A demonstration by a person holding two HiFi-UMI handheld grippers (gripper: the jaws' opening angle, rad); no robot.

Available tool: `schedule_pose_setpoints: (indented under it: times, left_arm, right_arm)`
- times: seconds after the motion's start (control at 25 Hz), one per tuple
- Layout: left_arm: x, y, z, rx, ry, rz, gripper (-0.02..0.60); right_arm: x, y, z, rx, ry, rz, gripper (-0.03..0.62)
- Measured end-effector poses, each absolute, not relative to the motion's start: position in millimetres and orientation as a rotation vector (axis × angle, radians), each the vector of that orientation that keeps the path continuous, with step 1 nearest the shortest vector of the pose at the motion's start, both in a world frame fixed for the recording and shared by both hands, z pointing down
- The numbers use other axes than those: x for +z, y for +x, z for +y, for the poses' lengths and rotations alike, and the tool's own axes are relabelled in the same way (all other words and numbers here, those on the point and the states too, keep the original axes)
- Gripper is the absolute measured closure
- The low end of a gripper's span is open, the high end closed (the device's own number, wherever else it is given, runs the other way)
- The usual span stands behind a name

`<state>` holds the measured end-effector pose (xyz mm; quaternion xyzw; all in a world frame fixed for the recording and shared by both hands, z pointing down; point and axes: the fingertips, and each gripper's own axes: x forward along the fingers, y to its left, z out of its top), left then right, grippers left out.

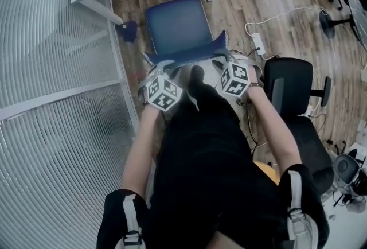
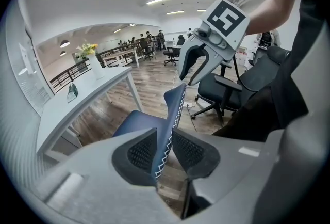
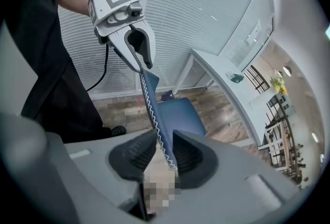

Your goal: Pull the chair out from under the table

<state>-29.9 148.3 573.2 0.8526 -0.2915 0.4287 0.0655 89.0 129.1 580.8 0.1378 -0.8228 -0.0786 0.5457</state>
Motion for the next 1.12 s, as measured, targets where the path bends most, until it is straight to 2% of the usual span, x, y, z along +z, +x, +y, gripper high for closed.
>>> schedule_pose_setpoints:
  times: [0.52,0.8,0.88,0.96,1.12]
  left_arm:
    - [547,-62,166,1.153,2.538,-1.017,0.502]
    - [512,-80,157,1.032,2.560,-1.128,0.533]
    - [507,-84,153,1.013,2.564,-1.158,0.537]
    - [504,-89,151,0.989,2.561,-1.178,0.538]
    - [480,-87,147,0.869,2.615,-1.221,0.548]
  right_arm:
    - [542,62,142,-0.180,0.394,-2.038,0.516]
    - [507,35,137,-0.166,0.459,-2.165,0.536]
    - [492,29,134,-0.156,0.493,-2.219,0.545]
    - [478,22,131,-0.161,0.520,-2.275,0.591]
    - [452,16,127,-0.171,0.557,-2.337,0.591]
